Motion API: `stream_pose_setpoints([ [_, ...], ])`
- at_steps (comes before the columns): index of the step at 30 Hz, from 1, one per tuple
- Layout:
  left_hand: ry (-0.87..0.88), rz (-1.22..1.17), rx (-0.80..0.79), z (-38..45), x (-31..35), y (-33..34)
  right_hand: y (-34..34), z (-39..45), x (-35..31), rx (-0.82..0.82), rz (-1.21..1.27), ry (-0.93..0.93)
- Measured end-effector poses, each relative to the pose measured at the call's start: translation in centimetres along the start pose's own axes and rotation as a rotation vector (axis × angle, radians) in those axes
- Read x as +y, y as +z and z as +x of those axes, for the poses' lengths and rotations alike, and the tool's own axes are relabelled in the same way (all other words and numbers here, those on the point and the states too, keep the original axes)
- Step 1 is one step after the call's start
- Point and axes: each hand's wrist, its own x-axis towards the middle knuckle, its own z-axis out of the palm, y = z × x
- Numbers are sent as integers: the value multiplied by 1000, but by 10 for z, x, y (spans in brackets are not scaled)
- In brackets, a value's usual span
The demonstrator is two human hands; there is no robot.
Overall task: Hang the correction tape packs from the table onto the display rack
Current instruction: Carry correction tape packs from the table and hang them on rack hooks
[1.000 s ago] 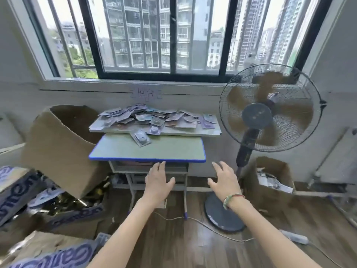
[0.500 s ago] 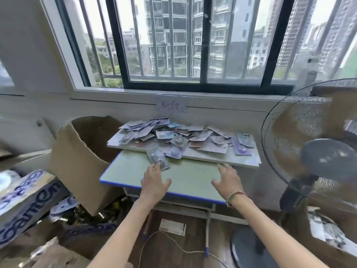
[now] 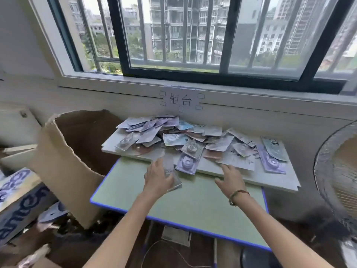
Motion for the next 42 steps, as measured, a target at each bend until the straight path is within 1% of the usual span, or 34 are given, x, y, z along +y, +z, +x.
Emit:
stream_pose_setpoints([
  [3, 38, 39, -29, 59, -12, -1, 10, 43, -17, -6, 22, 66],
  [5, 62, 71, -76, 94, -19, -2, 14, 67, -28, -29, 25, 110],
  [9, 110, 99, -148, 149, -25, 2, 25, 110, -45, -33, 46, 178],
  [14, 159, 185, -262, 183, -27, 20, 44, 152, -61, -55, 52, 232],
  [18, 218, 235, -287, 213, -20, 27, 58, 183, -72, -30, 95, 271],
  [23, 276, 333, -359, 234, -18, 33, 73, 206, -82, -48, 116, 324],
  [28, 323, 436, -395, 244, -17, 41, 78, 215, -81, -101, 171, 304],
  [31, 305, 418, -375, 246, -14, 42, 75, 214, -68, -125, 159, 254],
  [34, 285, 474, -317, 244, -10, 42, 72, 212, -56, -179, 148, 227],
  [39, 191, 551, -386, 240, -5, 43, 72, 207, -49, -265, 126, 232],
  [42, 185, 576, -380, 240, -2, 45, 73, 206, -55, -236, 153, 253],
])
